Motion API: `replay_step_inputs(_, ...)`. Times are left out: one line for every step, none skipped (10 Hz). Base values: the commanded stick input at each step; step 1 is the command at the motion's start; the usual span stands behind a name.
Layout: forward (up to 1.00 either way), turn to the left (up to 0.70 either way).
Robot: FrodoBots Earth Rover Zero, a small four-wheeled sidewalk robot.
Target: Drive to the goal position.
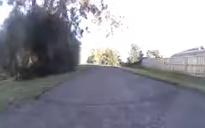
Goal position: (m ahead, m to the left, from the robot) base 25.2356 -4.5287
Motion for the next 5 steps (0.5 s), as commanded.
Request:
replay_step_inputs(1.00,0.00)
replay_step_inputs(1.00,0.00)
replay_step_inputs(1.00,0.00)
replay_step_inputs(1.00,0.00)
replay_step_inputs(1.00,0.00)
